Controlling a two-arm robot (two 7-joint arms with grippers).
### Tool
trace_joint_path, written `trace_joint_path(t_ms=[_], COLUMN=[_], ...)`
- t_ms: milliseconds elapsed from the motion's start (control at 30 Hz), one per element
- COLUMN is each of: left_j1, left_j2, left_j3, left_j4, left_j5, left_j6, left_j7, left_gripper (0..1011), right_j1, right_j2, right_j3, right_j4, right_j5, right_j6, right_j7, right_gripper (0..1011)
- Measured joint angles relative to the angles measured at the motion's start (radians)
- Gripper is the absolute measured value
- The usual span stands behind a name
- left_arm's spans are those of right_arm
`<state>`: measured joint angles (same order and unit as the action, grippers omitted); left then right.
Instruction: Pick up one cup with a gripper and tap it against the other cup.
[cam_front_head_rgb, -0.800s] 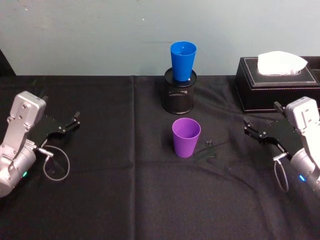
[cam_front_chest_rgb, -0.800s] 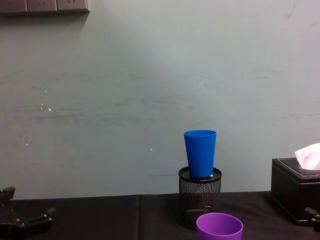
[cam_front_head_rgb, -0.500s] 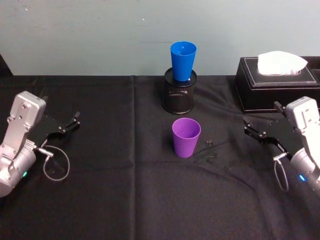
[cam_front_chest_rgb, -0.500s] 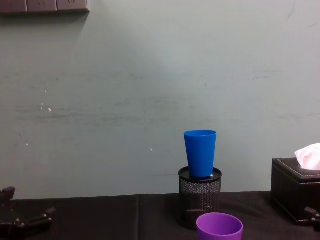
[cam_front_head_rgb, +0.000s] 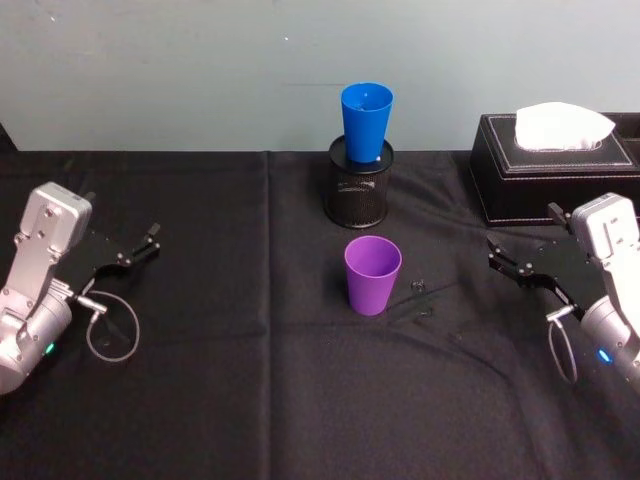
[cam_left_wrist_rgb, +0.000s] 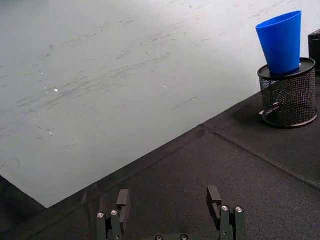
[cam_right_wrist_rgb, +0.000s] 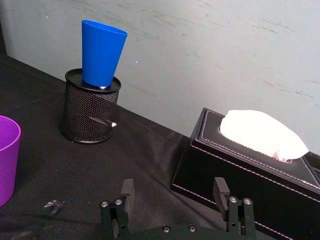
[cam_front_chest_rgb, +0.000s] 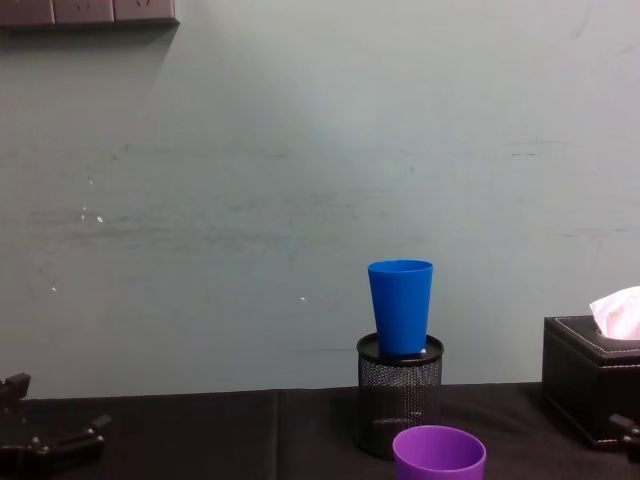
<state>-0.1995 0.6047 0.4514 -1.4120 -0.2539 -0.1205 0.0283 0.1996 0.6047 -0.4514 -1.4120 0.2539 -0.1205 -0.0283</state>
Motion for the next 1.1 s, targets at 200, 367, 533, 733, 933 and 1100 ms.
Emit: trace_joint_path(t_ms=[200,367,533,733,933,1100], left_j1=[0.000,0.000,0.000,0.000,0.000,0.000], left_j2=[0.000,0.000,0.000,0.000,0.000,0.000], left_j3=[0.000,0.000,0.000,0.000,0.000,0.000], left_j4=[0.000,0.000,0.000,0.000,0.000,0.000], left_j5=[0.000,0.000,0.000,0.000,0.000,0.000], left_j6=[0.000,0.000,0.000,0.000,0.000,0.000], left_j7=[0.000,0.000,0.000,0.000,0.000,0.000], left_gripper=[1005,1005,1005,1005,1005,1005], right_j1=[0.000,0.000,0.000,-0.001,-0.025,-0.042], right_j2=[0.000,0.000,0.000,0.003,0.023,0.039], right_j3=[0.000,0.000,0.000,0.003,0.021,0.029], right_j4=[0.000,0.000,0.000,-0.001,-0.003,0.006], right_j5=[0.000,0.000,0.000,0.001,0.039,0.124], right_j6=[0.000,0.000,0.000,-0.005,-0.061,-0.104], right_j7=[0.000,0.000,0.000,0.012,0.111,0.256], right_gripper=[1004,1004,1004,1004,1004,1004])
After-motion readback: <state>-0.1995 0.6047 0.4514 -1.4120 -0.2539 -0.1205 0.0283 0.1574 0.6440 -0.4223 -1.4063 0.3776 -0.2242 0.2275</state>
